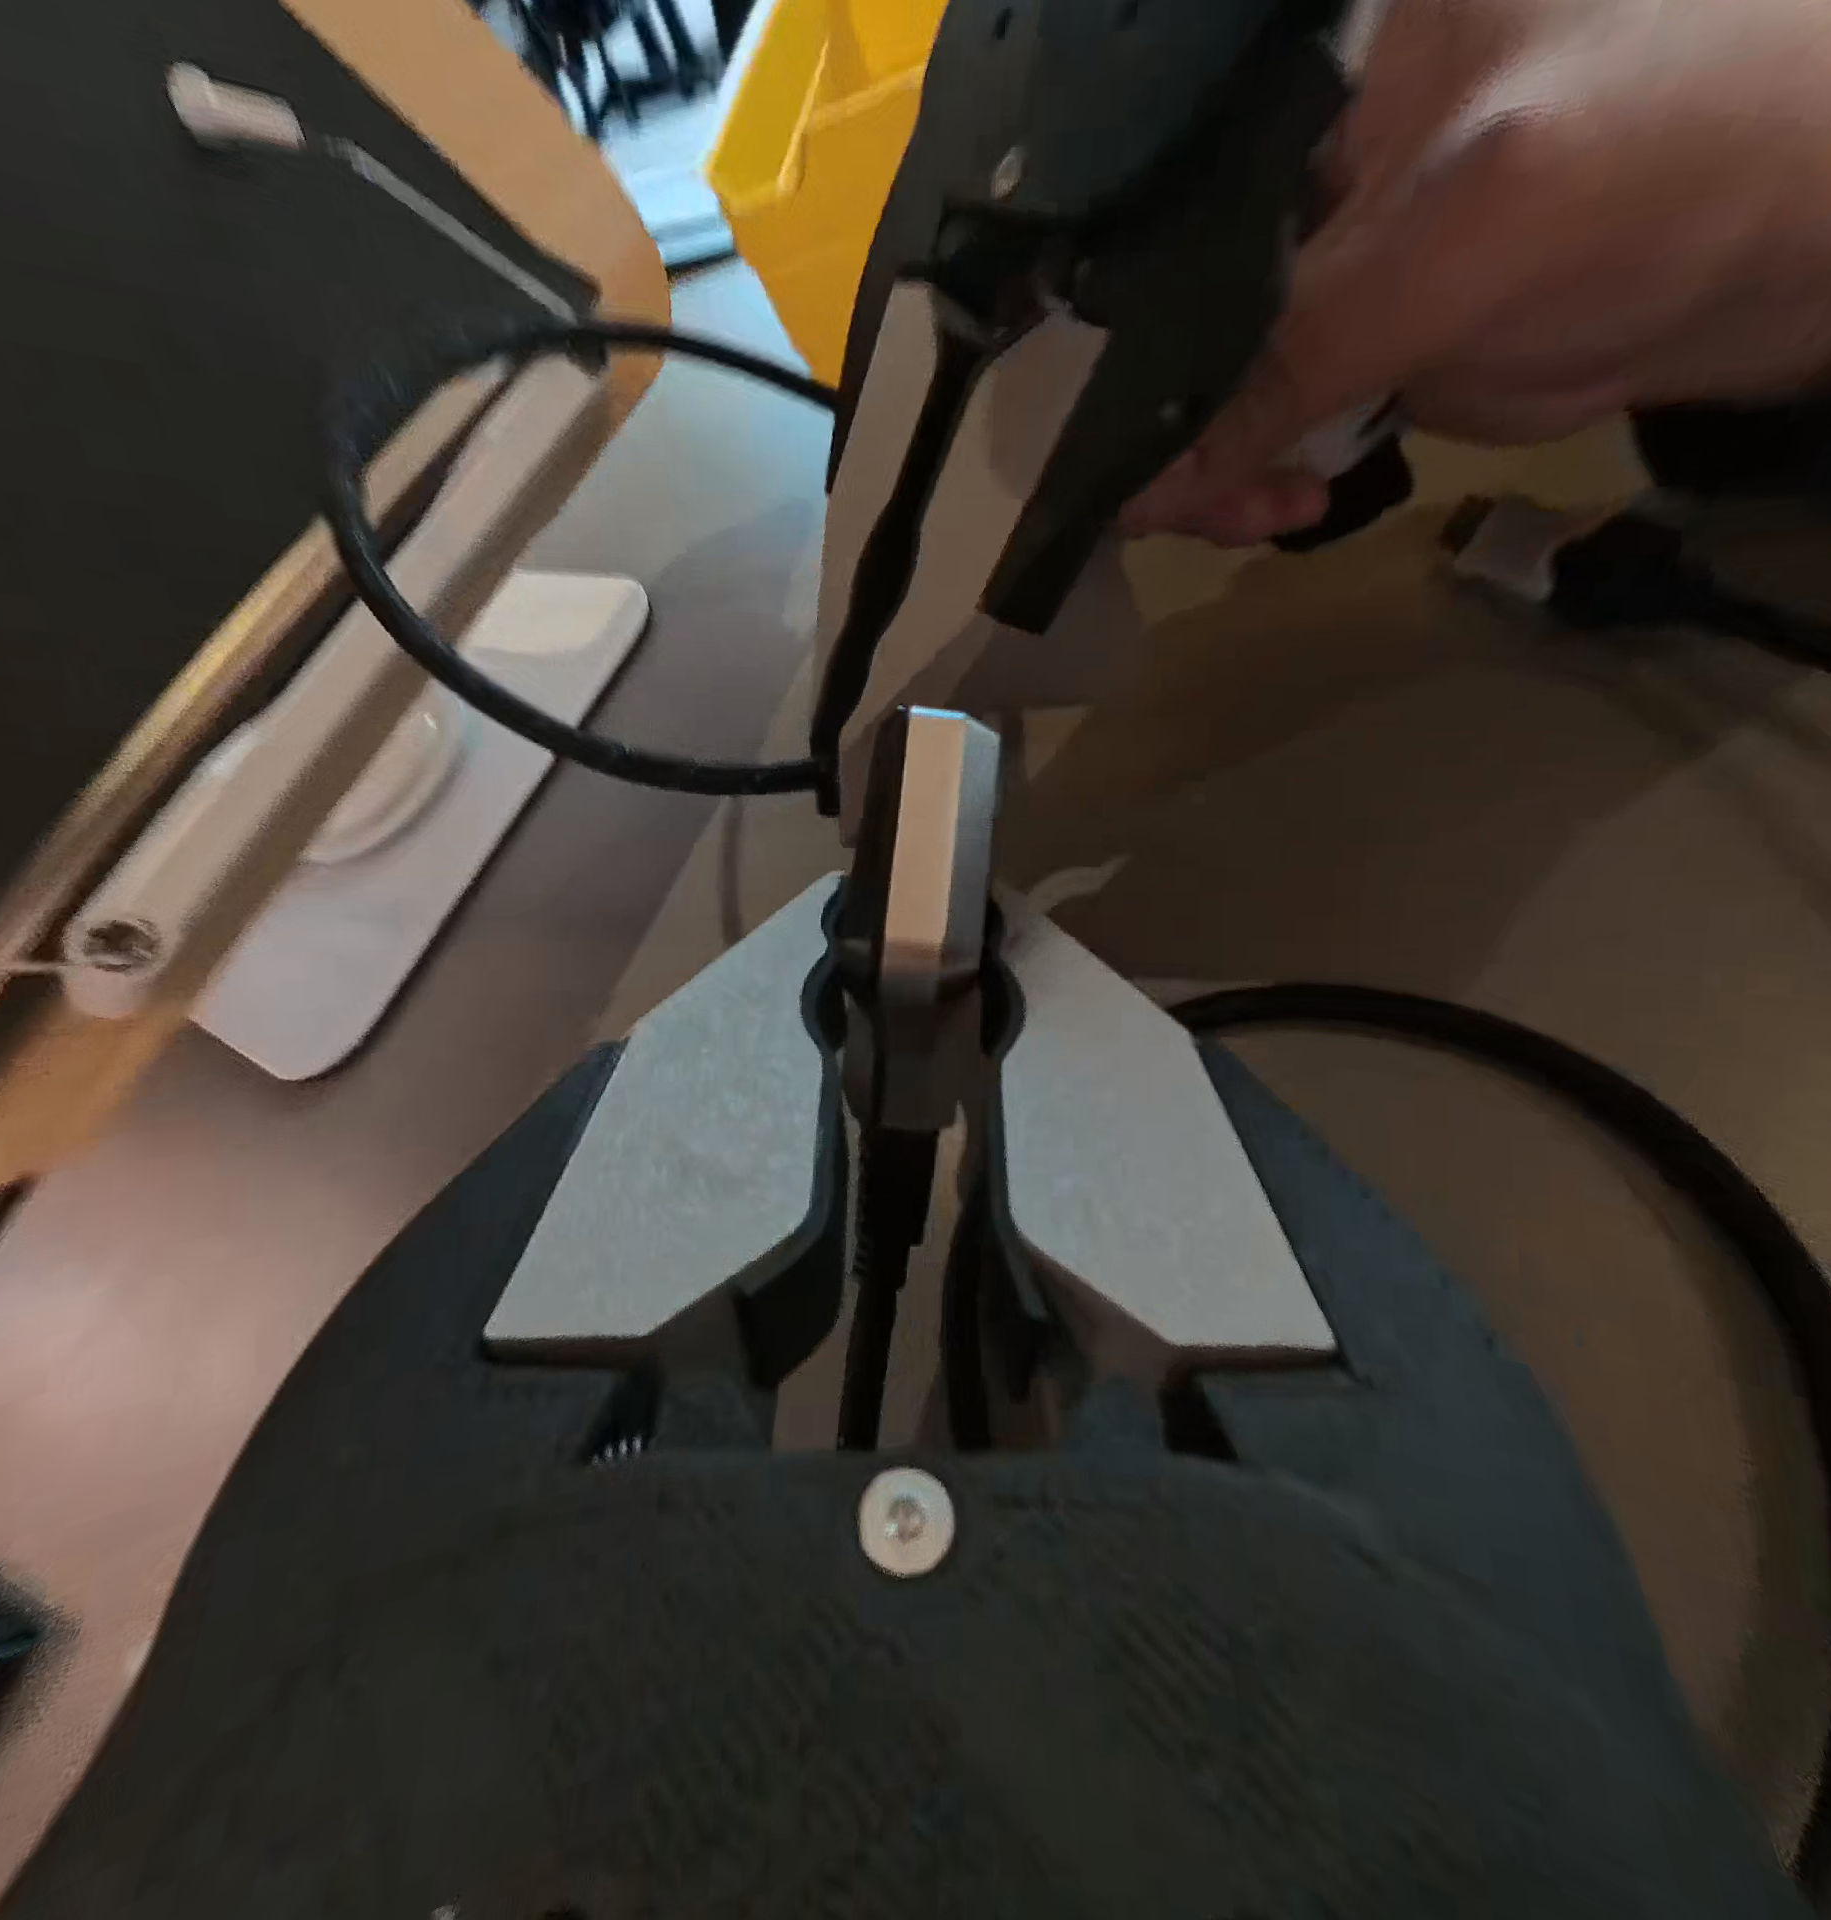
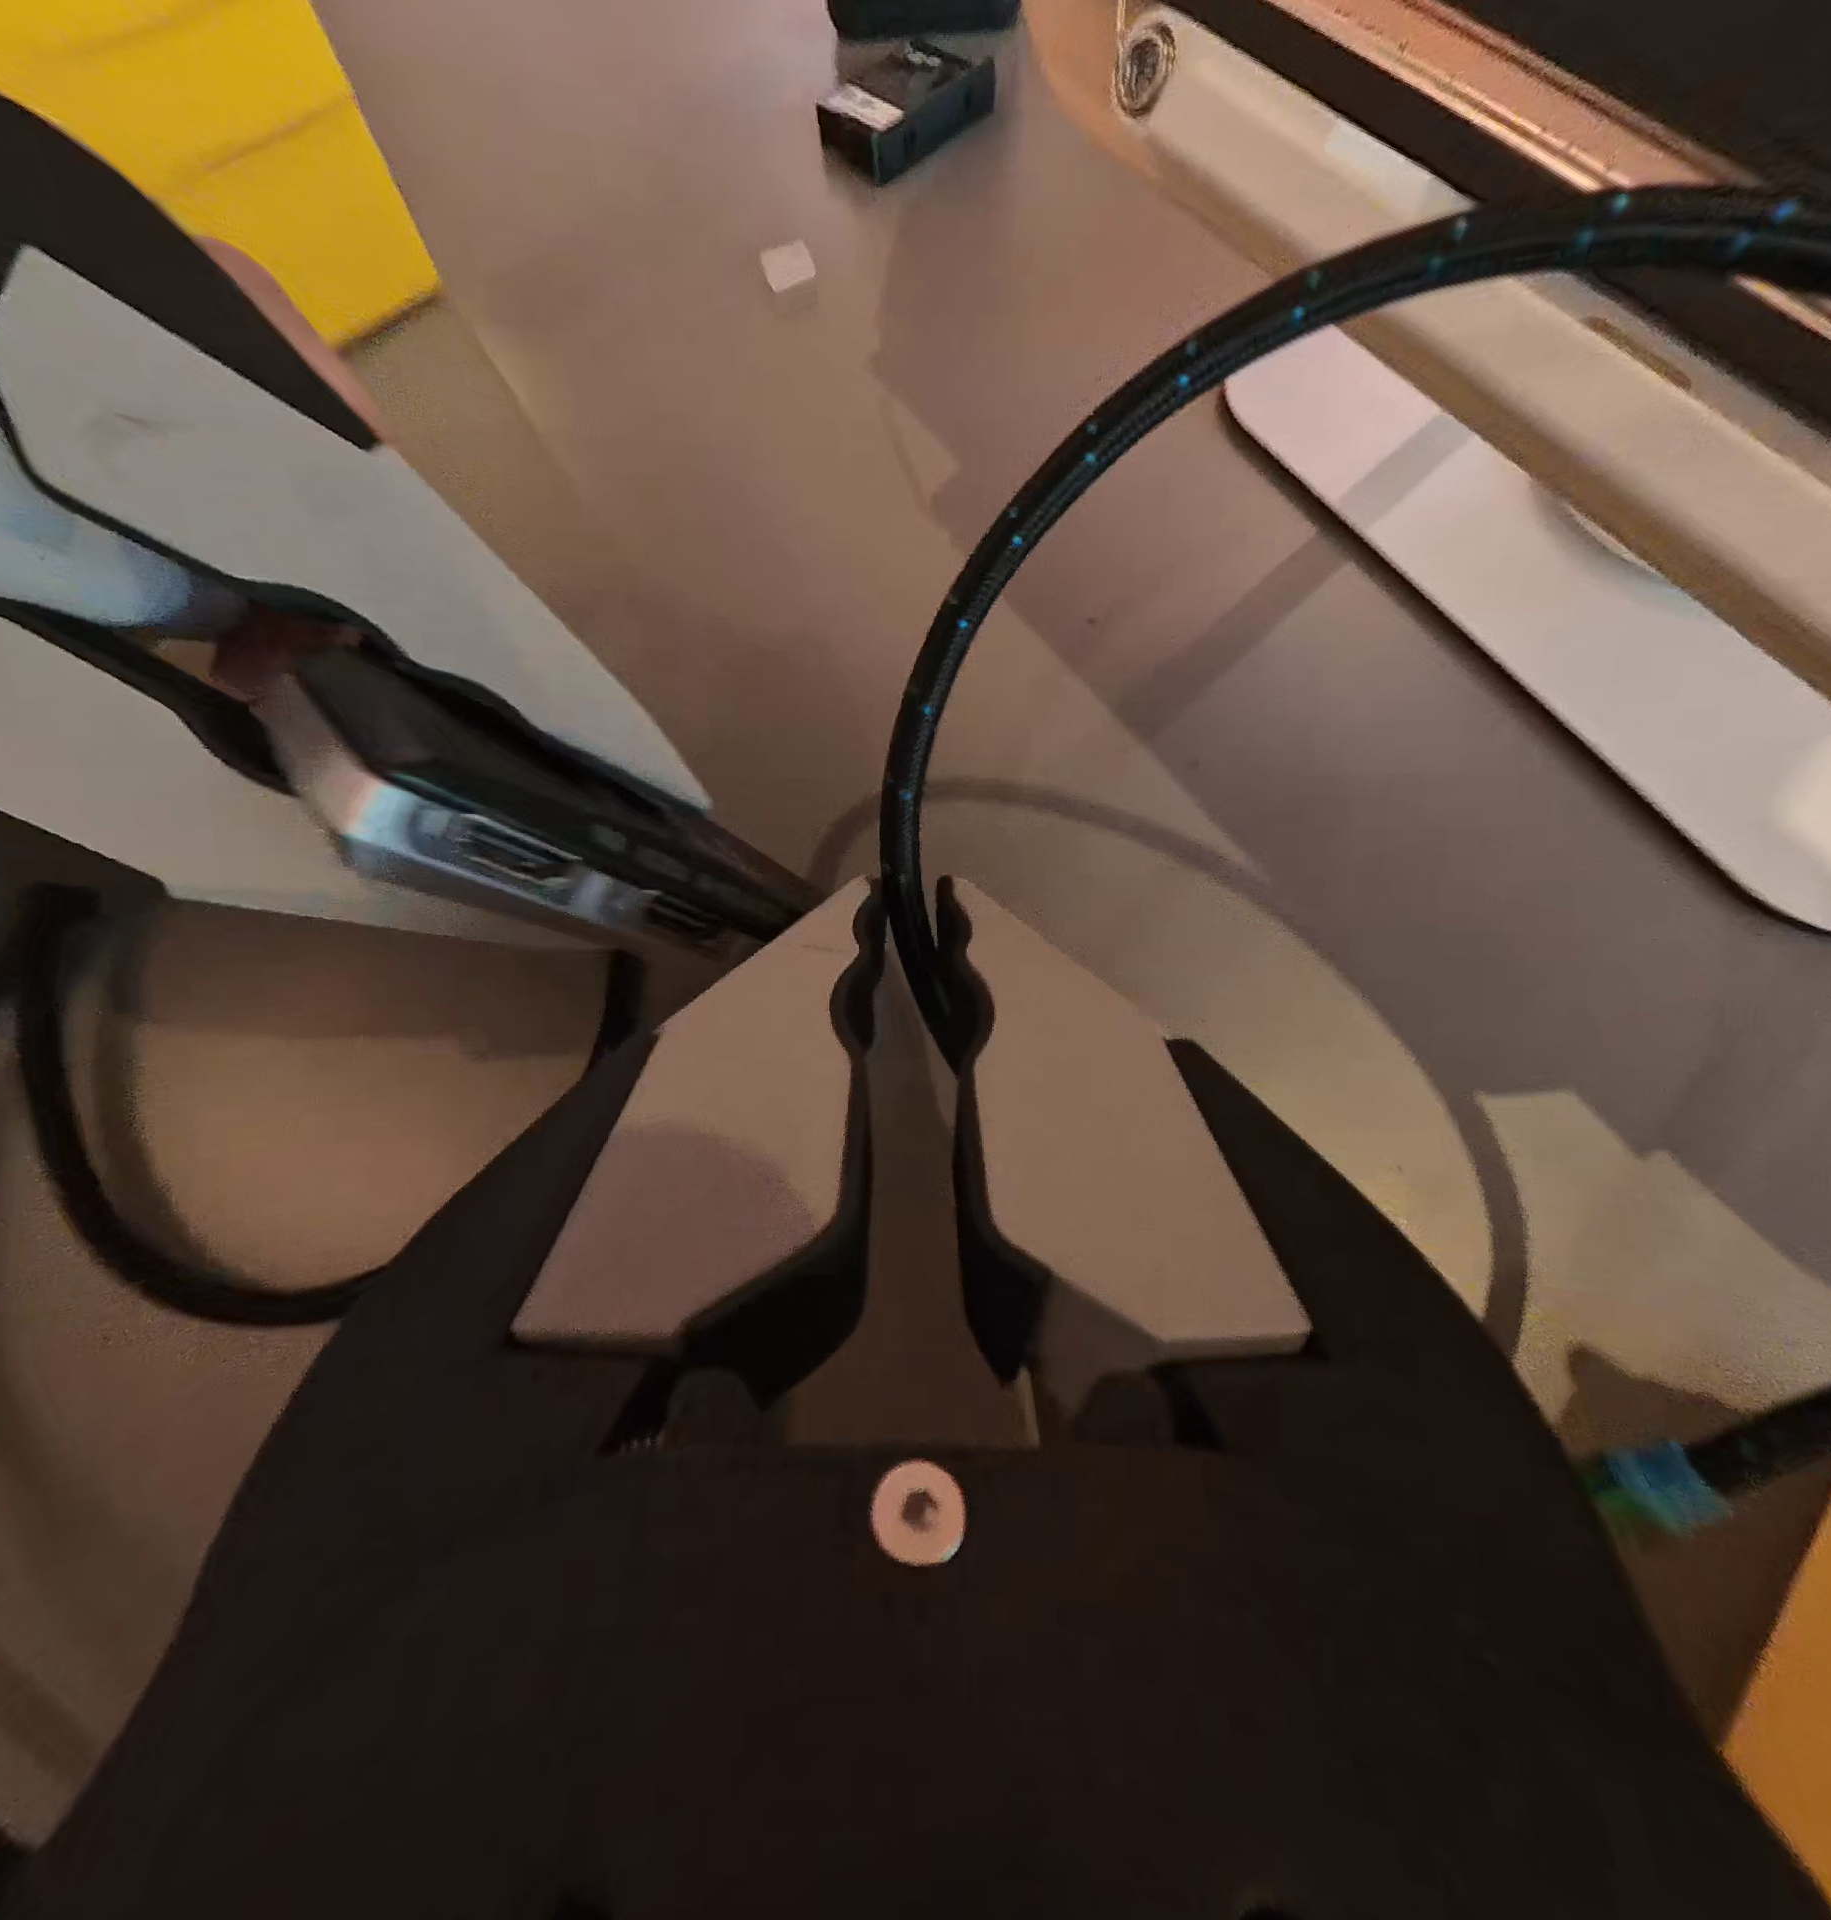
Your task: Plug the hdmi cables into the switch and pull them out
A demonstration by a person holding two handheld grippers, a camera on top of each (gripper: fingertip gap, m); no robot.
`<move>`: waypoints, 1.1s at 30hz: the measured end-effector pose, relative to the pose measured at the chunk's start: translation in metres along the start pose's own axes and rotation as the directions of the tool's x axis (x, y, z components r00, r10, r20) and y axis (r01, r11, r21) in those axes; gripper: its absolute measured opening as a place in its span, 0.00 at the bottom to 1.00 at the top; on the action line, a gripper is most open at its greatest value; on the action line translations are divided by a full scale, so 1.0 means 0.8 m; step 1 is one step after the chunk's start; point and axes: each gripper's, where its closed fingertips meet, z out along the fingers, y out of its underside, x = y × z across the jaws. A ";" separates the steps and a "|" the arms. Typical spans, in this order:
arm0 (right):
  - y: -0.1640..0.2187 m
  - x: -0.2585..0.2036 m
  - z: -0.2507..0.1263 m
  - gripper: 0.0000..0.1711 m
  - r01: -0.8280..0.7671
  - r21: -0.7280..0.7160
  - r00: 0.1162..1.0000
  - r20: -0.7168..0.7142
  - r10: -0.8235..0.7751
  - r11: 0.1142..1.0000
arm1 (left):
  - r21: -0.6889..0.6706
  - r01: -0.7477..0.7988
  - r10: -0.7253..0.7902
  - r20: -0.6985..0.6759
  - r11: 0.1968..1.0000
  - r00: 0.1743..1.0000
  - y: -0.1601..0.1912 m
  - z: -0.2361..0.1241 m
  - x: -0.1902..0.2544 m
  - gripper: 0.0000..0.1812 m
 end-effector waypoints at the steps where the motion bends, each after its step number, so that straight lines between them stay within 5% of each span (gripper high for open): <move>1: -0.004 -0.003 -0.002 0.03 -0.015 0.023 0.999 0.031 0.015 1.000 | 0.052 -0.038 0.038 0.002 0.998 0.999 -0.009 -0.010 0.002 0.11; 7: -0.059 -0.051 -0.050 0.12 -0.161 0.274 0.908 0.418 0.034 0.948 | 0.447 -0.085 0.082 0.026 0.890 0.996 -0.084 -0.090 0.007 0.10; 12: -0.092 -0.076 -0.104 0.12 -0.275 0.445 0.779 0.622 -0.073 0.852 | 0.543 -0.057 0.066 0.003 0.838 0.998 -0.097 -0.114 0.007 0.10; 14: -0.096 -0.086 -0.121 0.30 -0.272 0.479 0.739 0.659 -0.137 0.835 | 0.563 -0.039 0.064 -0.025 0.826 0.998 -0.101 -0.117 0.011 0.10; 15: -0.095 -0.093 -0.126 0.29 -0.257 0.486 0.722 0.671 -0.168 0.836 | 0.567 -0.034 0.061 -0.029 0.823 0.998 -0.102 -0.118 0.011 0.10; 19: -0.086 -0.117 -0.115 0.29 -0.109 0.498 0.744 0.615 -0.261 0.860 | 0.590 -0.011 0.077 -0.086 0.807 0.993 -0.106 -0.123 0.022 0.10; 21: -0.080 -0.131 -0.112 0.17 -0.025 0.513 0.743 0.584 -0.328 0.858 | 0.579 -0.012 0.083 -0.096 0.815 0.992 -0.105 -0.120 0.026 0.10; 25: -0.068 -0.137 -0.108 0.11 0.219 0.549 0.776 0.403 -0.485 0.806 | 0.527 0.026 0.064 -0.152 0.850 0.986 -0.095 -0.113 0.031 0.10; 29: -0.054 -0.121 -0.090 0.10 0.448 0.464 0.790 0.195 -0.581 0.764 | 0.473 0.036 0.028 -0.129 0.880 0.991 -0.086 -0.111 0.025 0.15; 33: -0.040 -0.124 -0.078 0.09 0.521 0.405 0.762 0.176 -0.623 0.751 | 0.340 -0.129 0.141 -0.009 0.931 0.990 -0.064 -0.107 0.028 0.12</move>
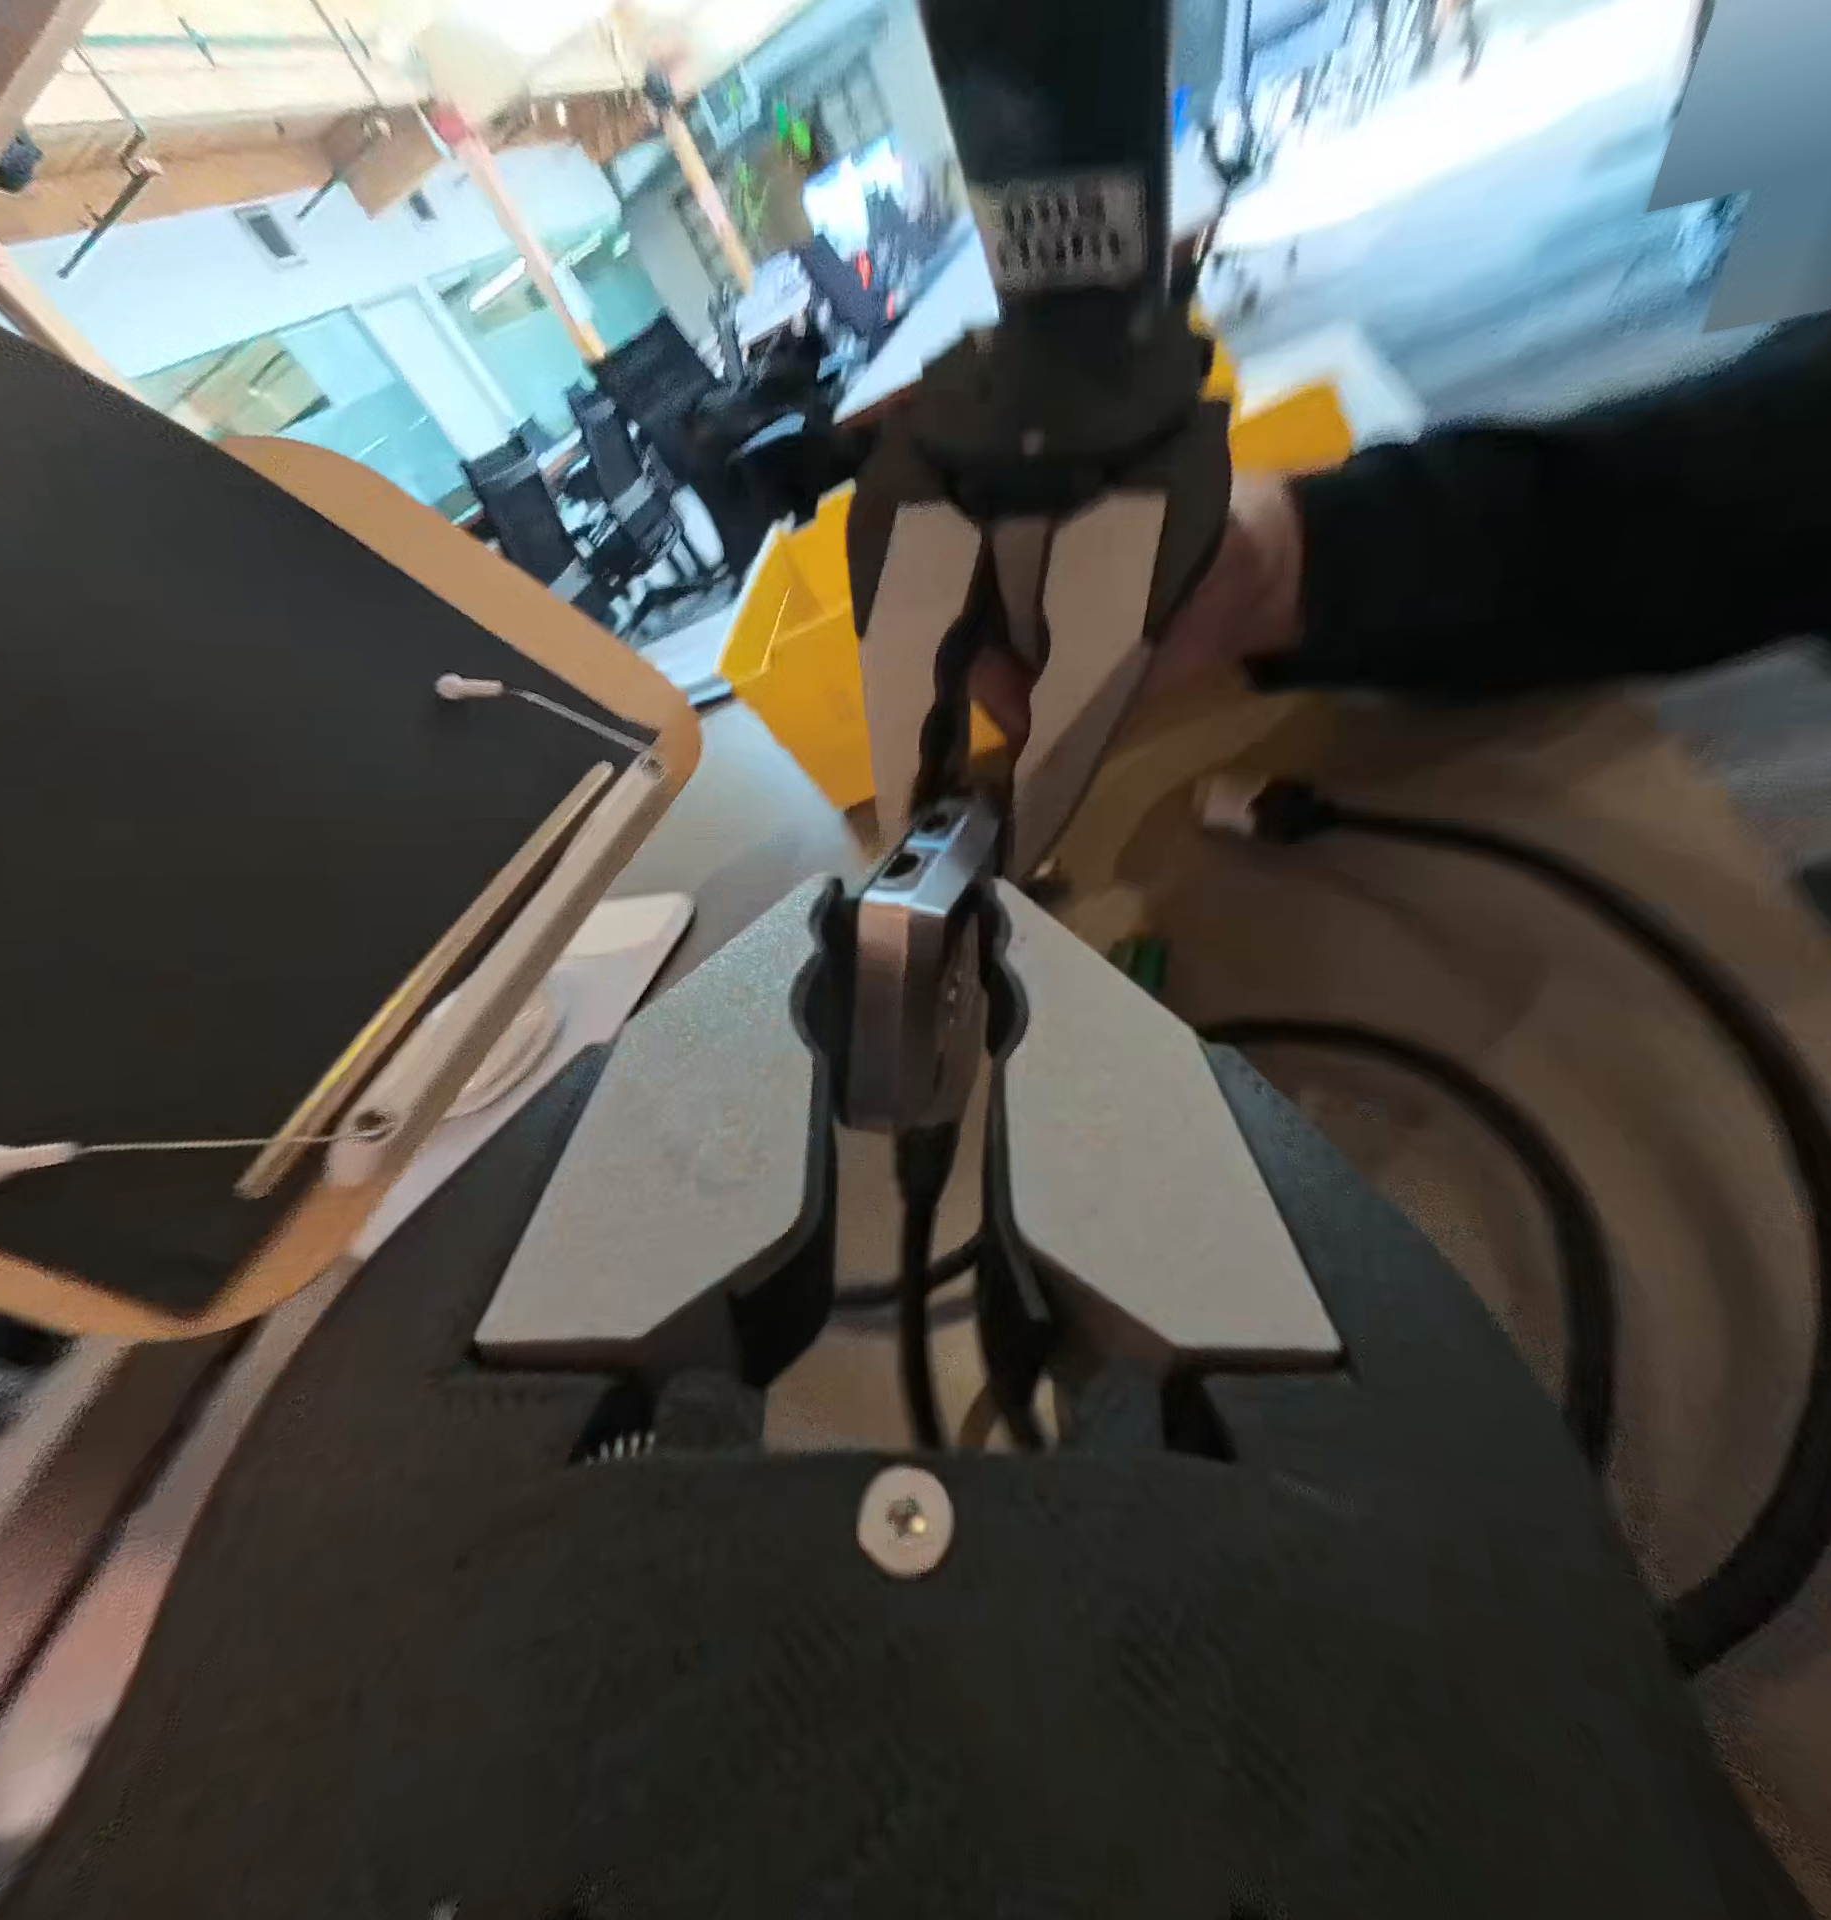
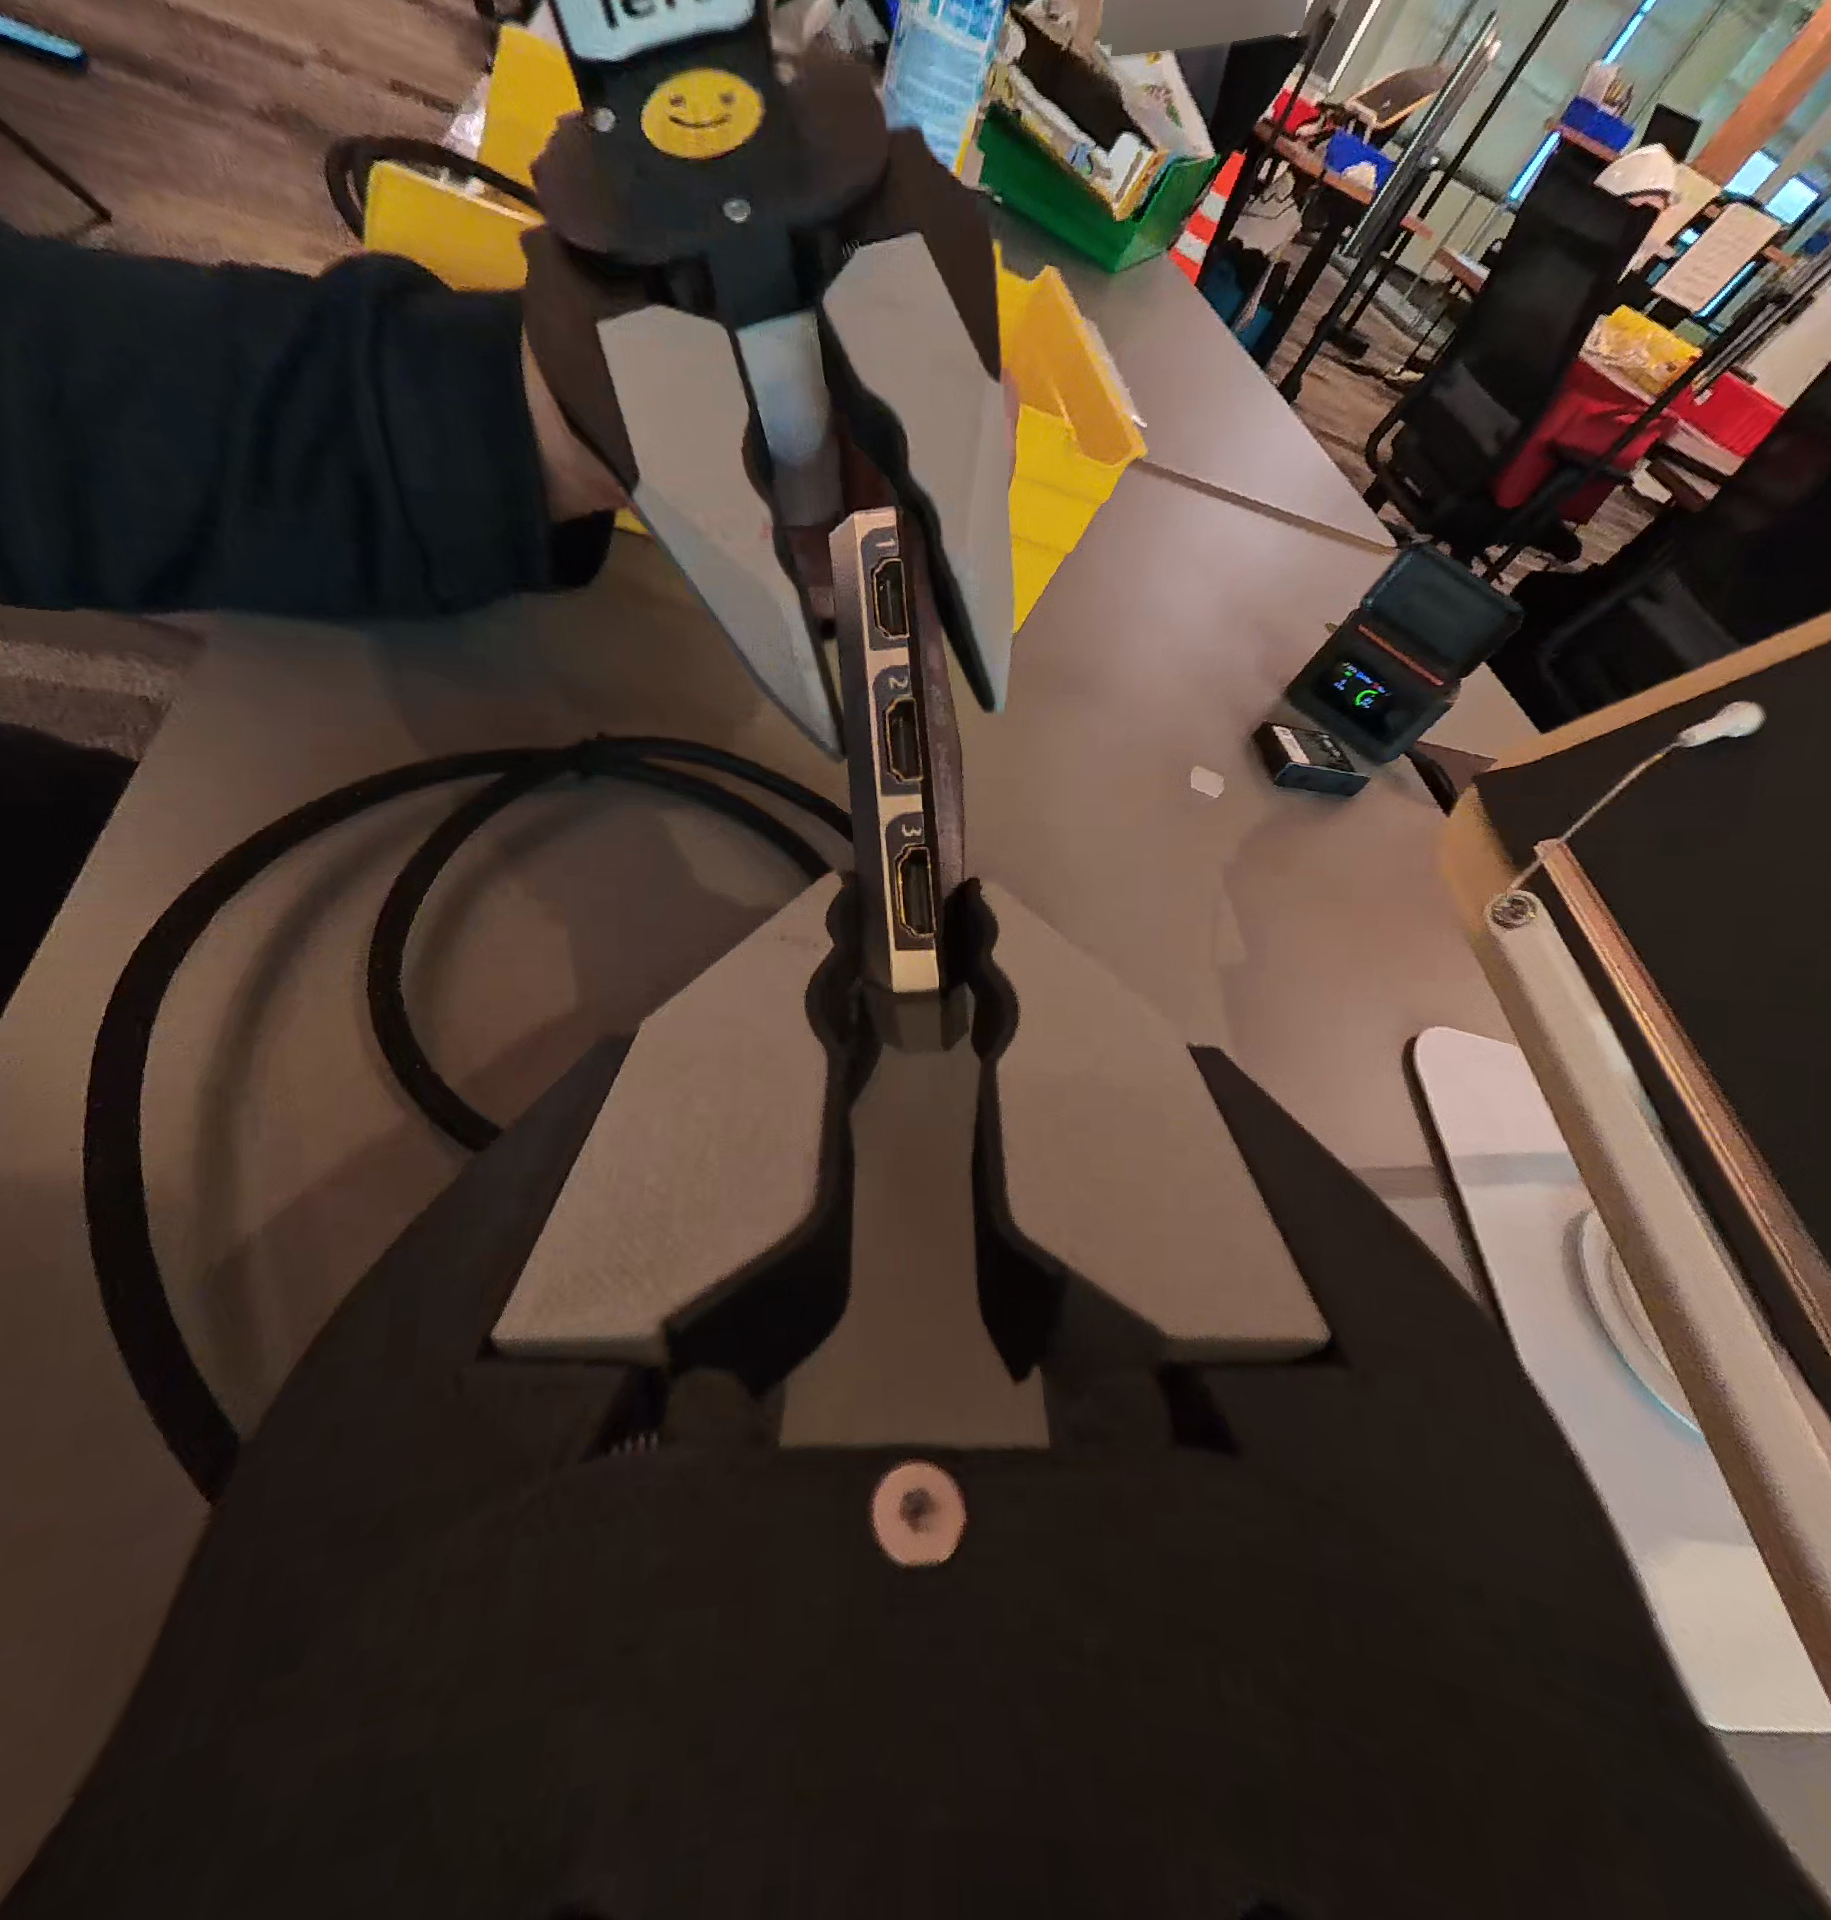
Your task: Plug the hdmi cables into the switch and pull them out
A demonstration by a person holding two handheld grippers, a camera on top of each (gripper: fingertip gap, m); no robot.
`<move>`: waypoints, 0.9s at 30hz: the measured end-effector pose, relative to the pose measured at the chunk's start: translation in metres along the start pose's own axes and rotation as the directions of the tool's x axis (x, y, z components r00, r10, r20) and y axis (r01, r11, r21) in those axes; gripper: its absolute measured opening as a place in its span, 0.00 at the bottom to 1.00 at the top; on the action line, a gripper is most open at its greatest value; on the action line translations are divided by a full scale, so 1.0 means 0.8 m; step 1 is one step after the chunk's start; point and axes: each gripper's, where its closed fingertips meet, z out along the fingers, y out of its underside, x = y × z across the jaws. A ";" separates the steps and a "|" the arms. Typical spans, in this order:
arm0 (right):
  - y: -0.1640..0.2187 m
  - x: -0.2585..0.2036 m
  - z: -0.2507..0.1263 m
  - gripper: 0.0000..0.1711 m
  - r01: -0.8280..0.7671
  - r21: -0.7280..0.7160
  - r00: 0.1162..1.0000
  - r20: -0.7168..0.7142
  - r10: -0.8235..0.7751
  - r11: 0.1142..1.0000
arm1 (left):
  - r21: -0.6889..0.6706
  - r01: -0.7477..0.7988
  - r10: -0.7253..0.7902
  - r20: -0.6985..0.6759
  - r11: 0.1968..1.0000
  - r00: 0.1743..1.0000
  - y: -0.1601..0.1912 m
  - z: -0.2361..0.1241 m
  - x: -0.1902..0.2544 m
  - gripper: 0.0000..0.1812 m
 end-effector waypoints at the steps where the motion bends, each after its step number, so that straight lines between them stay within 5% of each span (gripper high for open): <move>1: 0.002 -0.003 0.002 0.09 0.011 -0.014 1.000 0.006 -0.011 1.000 | -0.031 -0.058 0.058 0.011 0.998 0.998 0.005 -0.001 0.003 0.13; 18: 0.067 -0.023 0.037 0.10 0.085 -0.296 0.995 0.066 -0.068 0.951 | -0.299 -0.212 0.181 -0.130 0.930 0.975 0.055 0.010 0.036 0.10; 27: 0.090 0.053 0.006 0.10 -0.252 -0.290 0.959 -0.206 0.197 0.923 | -0.463 -0.405 0.464 0.014 0.788 0.886 0.083 0.019 -0.005 0.10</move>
